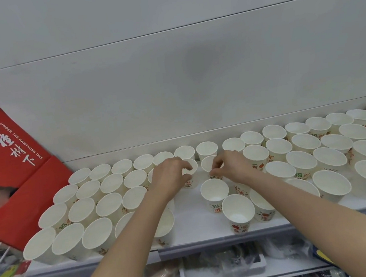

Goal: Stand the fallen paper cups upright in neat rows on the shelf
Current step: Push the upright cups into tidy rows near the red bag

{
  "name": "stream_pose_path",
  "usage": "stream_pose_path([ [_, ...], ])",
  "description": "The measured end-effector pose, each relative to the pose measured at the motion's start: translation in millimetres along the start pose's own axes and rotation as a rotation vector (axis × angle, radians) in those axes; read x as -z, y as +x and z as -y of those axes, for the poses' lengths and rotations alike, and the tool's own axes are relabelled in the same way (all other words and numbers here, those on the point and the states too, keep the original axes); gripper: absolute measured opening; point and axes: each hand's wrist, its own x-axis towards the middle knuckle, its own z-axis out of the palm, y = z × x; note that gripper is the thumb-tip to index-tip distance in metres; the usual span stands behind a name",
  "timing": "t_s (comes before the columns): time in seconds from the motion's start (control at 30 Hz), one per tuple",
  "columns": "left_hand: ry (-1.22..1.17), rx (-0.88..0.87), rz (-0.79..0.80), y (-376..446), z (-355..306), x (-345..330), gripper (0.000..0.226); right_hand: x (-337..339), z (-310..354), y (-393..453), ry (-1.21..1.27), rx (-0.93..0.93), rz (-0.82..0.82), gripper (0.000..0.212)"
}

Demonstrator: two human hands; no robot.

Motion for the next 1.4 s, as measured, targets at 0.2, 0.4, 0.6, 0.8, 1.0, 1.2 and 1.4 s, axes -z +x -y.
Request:
stream_pose_path([
  [0.2, -0.189, -0.182, 0.103, -29, -15, 8, 0.030, 30, -13, -33, 0.160, 0.030, -0.123, 0.011],
  [0.4, 0.008, -0.287, 0.074, -45, -26, -6, 0.012, 59, -44, -78, 0.081, -0.028, -0.104, 0.018],
  [0.6, 0.094, -0.219, -0.003, -59, -18, -3, 0.015, 45, -38, -82, -0.192, 0.058, -0.103, 0.016],
  [0.8, 0.164, -0.088, -0.051, -69, -16, -2, 0.018, 40, -35, -79, -0.347, 0.143, -0.110, 0.012],
  [1.0, 0.054, -0.066, -0.079, -69, -21, -4, 0.029, 29, -20, -79, -0.237, 0.267, -0.146, 0.013],
  [1.2, -0.214, -0.253, -0.102, -94, -58, -24, 0.044, 22, -18, -71, -0.255, 0.199, -0.061, 0.017],
  [1.4, -0.056, -0.309, -0.145, -98, -56, -41, 0.020, 27, -32, -81, -0.208, 0.236, -0.113, 0.028],
])
